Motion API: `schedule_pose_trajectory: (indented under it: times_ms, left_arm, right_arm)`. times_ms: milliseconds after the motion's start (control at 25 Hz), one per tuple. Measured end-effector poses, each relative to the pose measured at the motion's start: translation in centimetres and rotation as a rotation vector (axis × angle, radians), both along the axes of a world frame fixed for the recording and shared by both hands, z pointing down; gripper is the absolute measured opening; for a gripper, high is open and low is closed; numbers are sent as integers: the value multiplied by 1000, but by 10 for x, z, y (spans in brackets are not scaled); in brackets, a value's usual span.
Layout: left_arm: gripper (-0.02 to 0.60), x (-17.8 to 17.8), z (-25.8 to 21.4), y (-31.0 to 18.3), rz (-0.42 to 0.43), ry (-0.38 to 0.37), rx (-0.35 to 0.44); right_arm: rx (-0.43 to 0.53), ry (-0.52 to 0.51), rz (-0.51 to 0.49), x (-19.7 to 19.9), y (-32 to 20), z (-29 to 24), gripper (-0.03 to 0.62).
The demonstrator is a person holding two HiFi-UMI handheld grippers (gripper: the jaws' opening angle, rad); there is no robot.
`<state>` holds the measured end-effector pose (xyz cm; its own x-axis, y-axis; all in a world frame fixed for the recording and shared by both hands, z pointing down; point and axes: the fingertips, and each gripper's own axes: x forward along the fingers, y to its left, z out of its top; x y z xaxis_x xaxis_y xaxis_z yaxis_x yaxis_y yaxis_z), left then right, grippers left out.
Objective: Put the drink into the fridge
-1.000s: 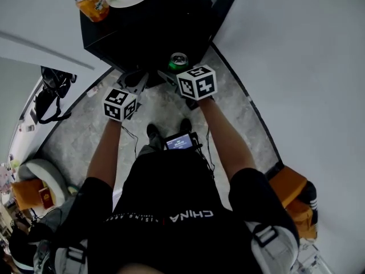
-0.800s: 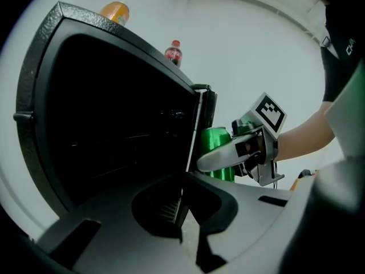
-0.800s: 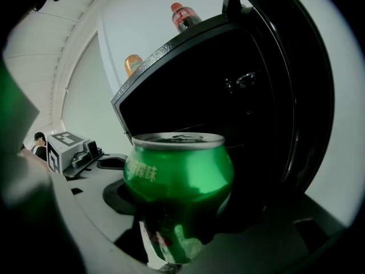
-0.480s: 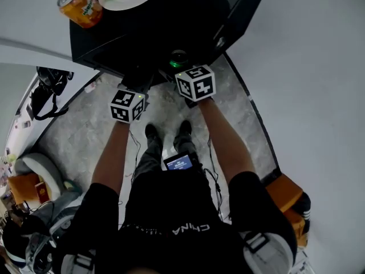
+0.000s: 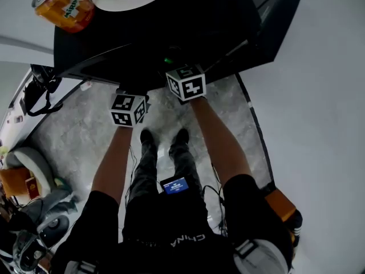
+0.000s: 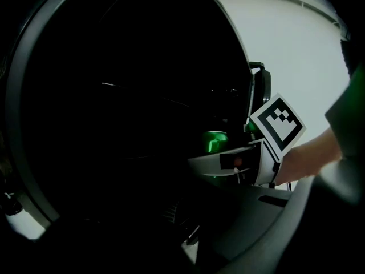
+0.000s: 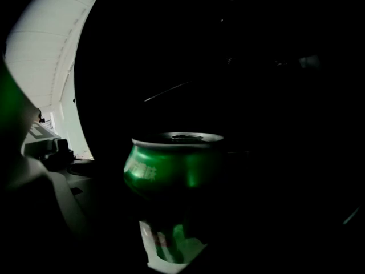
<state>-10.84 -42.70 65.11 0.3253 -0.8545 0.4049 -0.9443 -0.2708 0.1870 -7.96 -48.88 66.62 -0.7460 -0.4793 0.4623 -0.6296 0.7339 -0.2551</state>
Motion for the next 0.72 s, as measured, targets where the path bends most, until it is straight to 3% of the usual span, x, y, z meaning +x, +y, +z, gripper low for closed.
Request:
schedule_pose_trajectory:
  times_ms: [320, 720]
  left_arm:
    - [12, -21, 29, -28, -101, 2, 4]
    - [12, -31, 34, -45, -104, -3, 19]
  right_arm:
    - [76, 24, 8, -26, -41, 41, 348]
    - [183, 9, -7, -63, -68, 38, 348]
